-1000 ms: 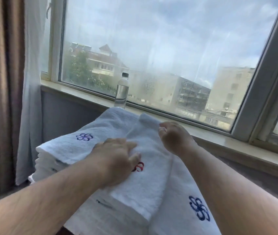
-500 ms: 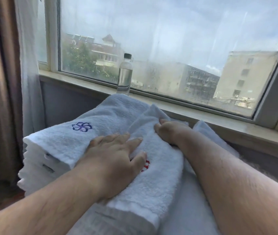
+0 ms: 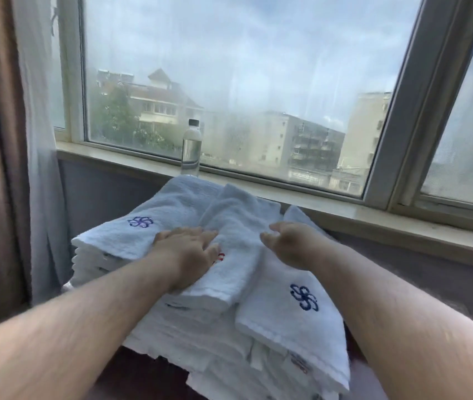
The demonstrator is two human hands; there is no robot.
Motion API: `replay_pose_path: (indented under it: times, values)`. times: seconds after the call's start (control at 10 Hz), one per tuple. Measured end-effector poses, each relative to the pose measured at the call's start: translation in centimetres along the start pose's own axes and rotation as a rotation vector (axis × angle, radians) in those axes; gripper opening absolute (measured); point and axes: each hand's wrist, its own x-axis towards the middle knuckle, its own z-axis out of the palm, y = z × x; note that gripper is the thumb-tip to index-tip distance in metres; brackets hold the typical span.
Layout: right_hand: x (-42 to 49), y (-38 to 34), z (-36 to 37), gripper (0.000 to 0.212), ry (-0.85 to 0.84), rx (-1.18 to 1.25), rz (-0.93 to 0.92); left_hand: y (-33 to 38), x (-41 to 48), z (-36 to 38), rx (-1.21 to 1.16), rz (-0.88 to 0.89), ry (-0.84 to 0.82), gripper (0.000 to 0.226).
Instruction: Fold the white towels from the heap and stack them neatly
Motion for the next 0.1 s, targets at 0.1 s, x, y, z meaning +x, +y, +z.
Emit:
replay_pose_path:
  times: [0.1]
  values:
    - [-5.72, 2.24, -1.81, 0.06, 0.064, -0.038, 0.058, 2.18, -1.24, -2.27, -0.018, 0.061, 0.086, 0.042]
